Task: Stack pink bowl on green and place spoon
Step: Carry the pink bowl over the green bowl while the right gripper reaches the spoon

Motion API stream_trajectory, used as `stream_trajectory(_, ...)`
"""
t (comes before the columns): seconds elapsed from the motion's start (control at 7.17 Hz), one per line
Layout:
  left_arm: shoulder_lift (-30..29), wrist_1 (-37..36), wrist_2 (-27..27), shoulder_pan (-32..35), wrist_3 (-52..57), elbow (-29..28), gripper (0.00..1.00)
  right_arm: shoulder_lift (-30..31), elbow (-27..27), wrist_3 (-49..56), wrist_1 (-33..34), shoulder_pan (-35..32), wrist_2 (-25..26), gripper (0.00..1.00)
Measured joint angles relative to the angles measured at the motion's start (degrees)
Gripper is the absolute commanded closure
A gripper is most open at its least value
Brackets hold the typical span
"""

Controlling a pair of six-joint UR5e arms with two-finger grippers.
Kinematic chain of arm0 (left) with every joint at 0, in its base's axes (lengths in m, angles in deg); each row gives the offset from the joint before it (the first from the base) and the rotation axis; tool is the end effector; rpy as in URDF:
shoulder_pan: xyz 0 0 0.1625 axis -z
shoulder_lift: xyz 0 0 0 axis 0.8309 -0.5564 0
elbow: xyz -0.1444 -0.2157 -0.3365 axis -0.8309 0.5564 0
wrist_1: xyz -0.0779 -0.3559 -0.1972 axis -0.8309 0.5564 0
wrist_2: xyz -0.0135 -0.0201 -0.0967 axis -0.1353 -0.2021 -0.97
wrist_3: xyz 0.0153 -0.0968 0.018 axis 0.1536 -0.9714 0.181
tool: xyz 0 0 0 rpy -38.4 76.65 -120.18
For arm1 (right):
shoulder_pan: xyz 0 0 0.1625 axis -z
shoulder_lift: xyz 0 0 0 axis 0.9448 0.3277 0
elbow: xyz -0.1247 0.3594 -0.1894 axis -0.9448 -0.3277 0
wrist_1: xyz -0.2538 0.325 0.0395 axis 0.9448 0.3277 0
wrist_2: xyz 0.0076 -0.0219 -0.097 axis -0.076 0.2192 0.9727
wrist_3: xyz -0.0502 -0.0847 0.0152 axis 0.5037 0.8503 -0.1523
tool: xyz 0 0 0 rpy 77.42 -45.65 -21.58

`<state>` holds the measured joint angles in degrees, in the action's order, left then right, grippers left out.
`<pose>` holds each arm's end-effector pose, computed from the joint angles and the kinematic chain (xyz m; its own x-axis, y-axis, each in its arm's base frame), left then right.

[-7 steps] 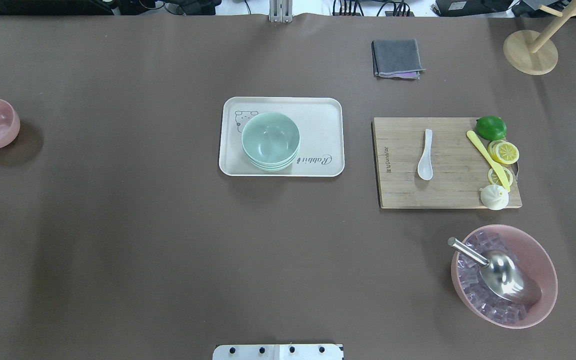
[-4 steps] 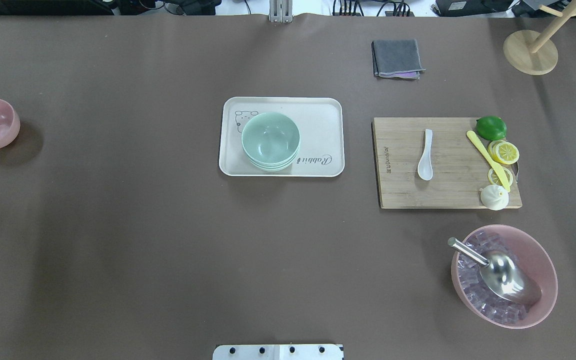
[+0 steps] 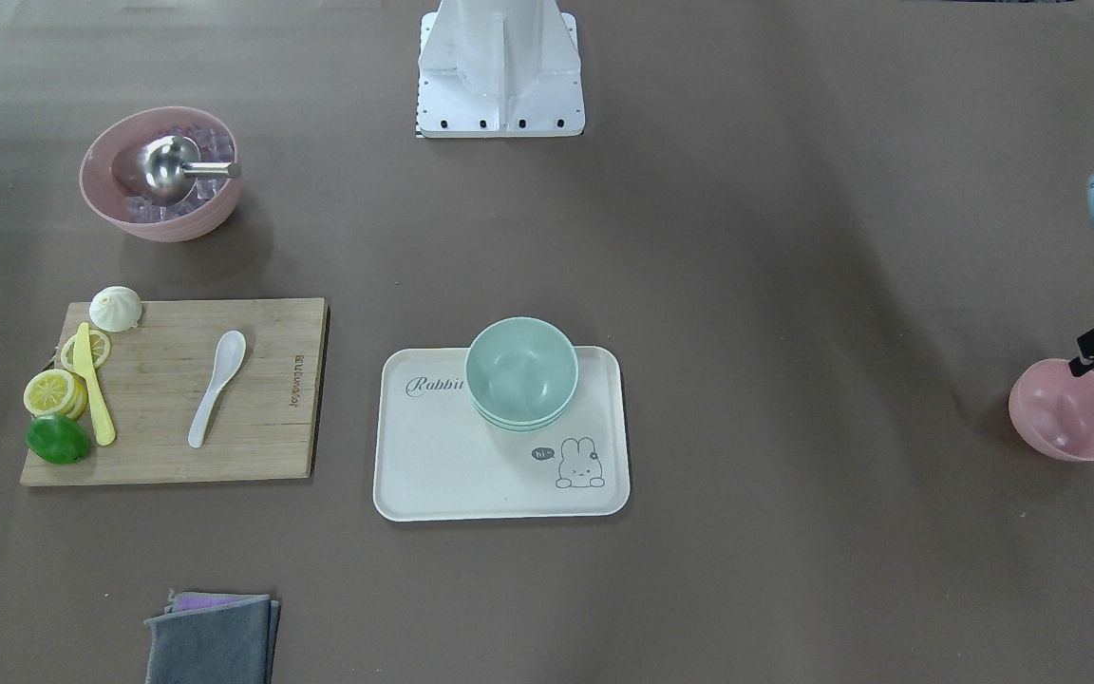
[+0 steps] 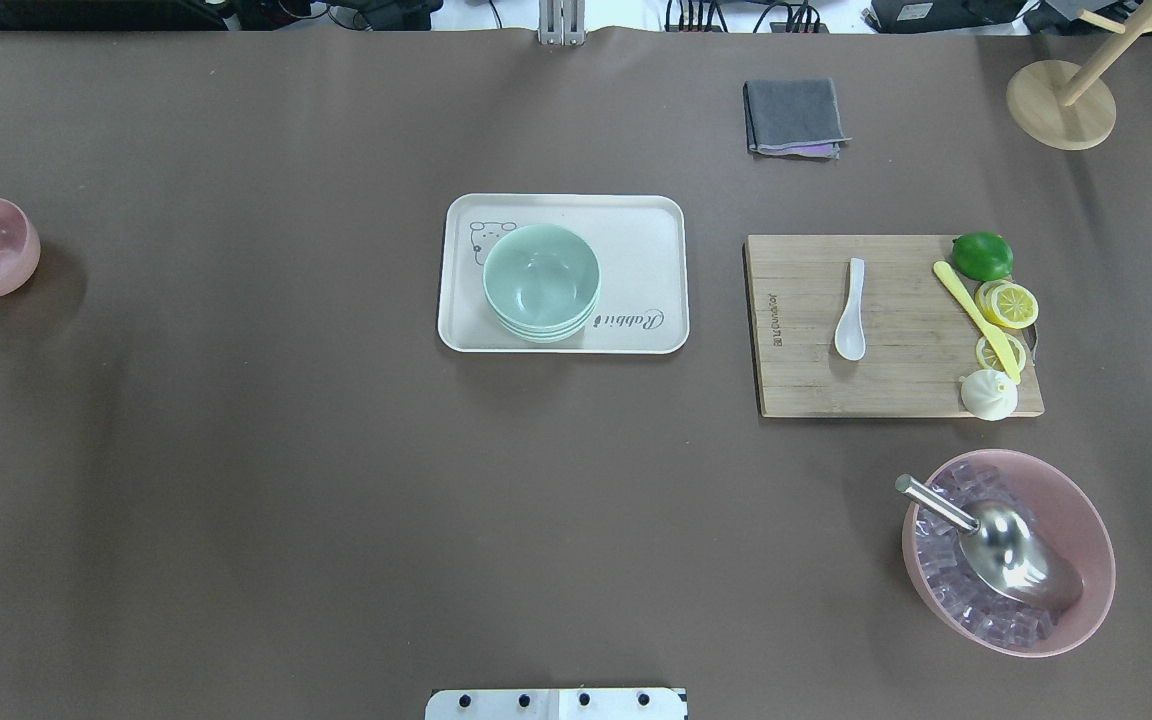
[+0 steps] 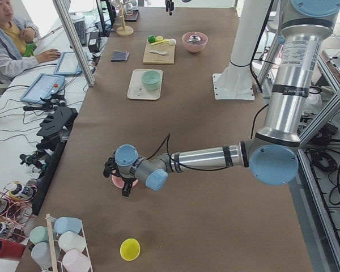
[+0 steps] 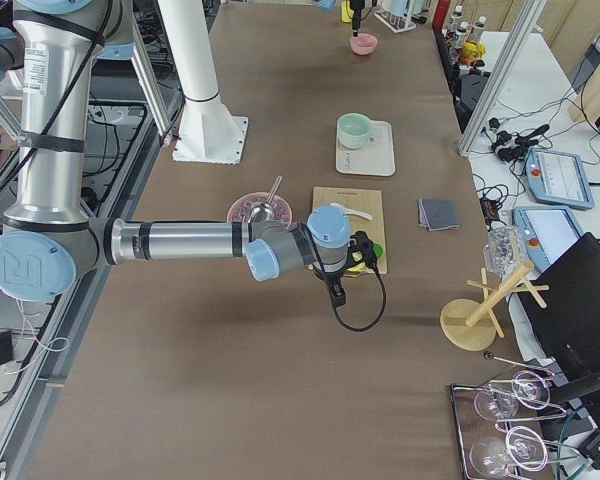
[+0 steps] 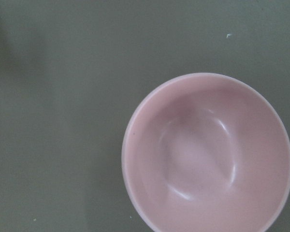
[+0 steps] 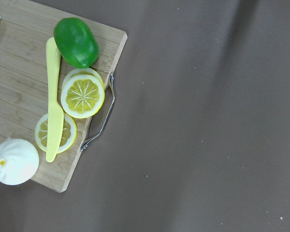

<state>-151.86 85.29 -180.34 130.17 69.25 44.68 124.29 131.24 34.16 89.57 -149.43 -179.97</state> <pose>0.0945 -0.5693 0.6970 0.6770 0.1680 -0.7166 -0.0222 0.9778 0.2083 -0.0324 -0.4533 0.6012 0.5965 -0.3607 0.7170 0.1649 0.9293 0.3304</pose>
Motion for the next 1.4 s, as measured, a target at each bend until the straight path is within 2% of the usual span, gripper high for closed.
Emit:
stream_trajectory(0.14,-0.42,0.02,1.34,-0.97,-0.19,-0.67,0.90,0.00,-0.04,-0.01,-0.16,0.20,-0.06,0.00)
stream_trajectory(0.28,-0.62,0.04,1.97,-1.77,-0.40,-1.00,1.00,0.00,-0.06,0.00,-0.21,0.36,-0.09,0.00)
stream_trajectory(0.56,-1.86,-1.08,2.16,-3.41,-1.39,-0.37,1.00,0.00,0.03,-0.05,-0.23,0.51,-0.26,0.00)
stream_trajectory(0.7,-4.27,-4.40,1.93,-3.74,-2.86,1.47,1.00,-0.07,0.08,-0.49,-0.23,0.66,-0.38,0.00)
stream_trajectory(0.84,-7.86,-11.70,1.55,-3.89,-5.03,5.80,1.00,-0.83,0.29,-3.75,-0.27,1.51,-0.44,0.00)
stream_trajectory(1.12,-14.51,-28.17,-0.60,-7.25,-13.45,19.11,1.00,-5.08,1.74,-19.48,-0.39,7.59,0.43,0.02)
stream_trajectory(1.26,-18.88,-32.32,0.36,-12.26,-22.35,23.31,1.00,-7.54,2.48,-26.86,-0.41,11.86,2.38,0.02)
stream_trajectory(1.4,-23.40,-33.88,3.41,-18.04,-30.44,24.86,1.00,-9.64,3.12,-33.06,-0.41,15.86,4.90,0.02)
